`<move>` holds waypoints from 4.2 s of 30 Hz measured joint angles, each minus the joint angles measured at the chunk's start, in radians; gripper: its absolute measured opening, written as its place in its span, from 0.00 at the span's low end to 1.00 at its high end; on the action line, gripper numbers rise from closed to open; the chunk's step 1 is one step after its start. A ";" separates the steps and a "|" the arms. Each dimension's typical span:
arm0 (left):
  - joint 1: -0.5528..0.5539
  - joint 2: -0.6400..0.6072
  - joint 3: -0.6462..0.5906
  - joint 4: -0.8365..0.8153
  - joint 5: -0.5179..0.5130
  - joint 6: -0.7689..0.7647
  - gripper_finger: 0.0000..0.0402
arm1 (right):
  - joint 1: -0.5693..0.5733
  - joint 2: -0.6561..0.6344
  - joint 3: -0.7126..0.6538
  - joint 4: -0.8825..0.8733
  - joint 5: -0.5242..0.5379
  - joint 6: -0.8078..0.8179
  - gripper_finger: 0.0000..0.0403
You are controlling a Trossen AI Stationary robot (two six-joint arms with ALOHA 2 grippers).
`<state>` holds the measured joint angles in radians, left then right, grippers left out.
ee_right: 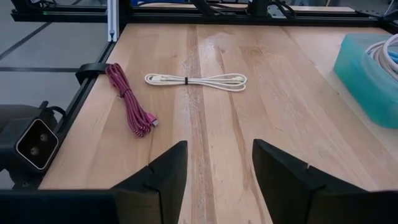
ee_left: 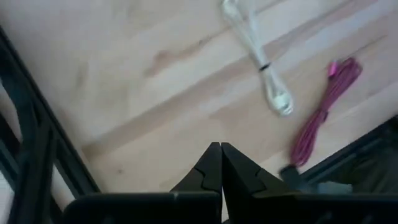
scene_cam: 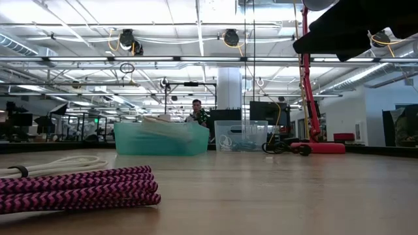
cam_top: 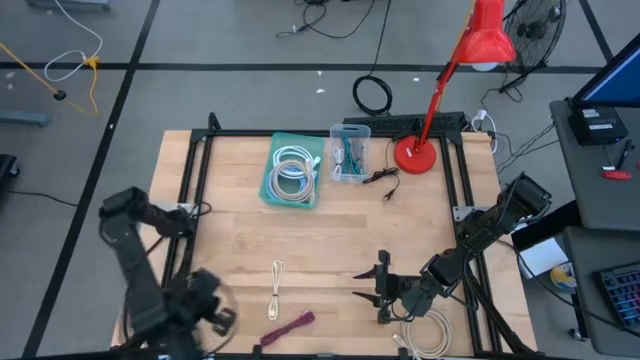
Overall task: Pick and place items into bin
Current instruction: Put the light brown charger cable into the transparent bin
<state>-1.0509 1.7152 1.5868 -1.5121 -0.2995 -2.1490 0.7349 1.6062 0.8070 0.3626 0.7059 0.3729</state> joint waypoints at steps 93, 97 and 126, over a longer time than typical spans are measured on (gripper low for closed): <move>0.575 0.345 -0.149 0.475 0.397 0.917 0.14 | -0.007 0.000 -0.017 0.021 0.004 0.008 0.42; 0.585 0.347 -0.118 0.431 0.391 0.964 0.04 | -0.007 0.000 -0.017 0.021 0.004 0.008 0.42; 1.447 0.194 0.098 1.103 0.672 1.542 0.00 | -0.040 0.000 -0.017 -0.366 0.201 0.434 0.42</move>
<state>0.3966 1.9088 1.6848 -0.4095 0.3722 -0.6066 0.6949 1.6062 0.7898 -0.0038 0.9067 0.8072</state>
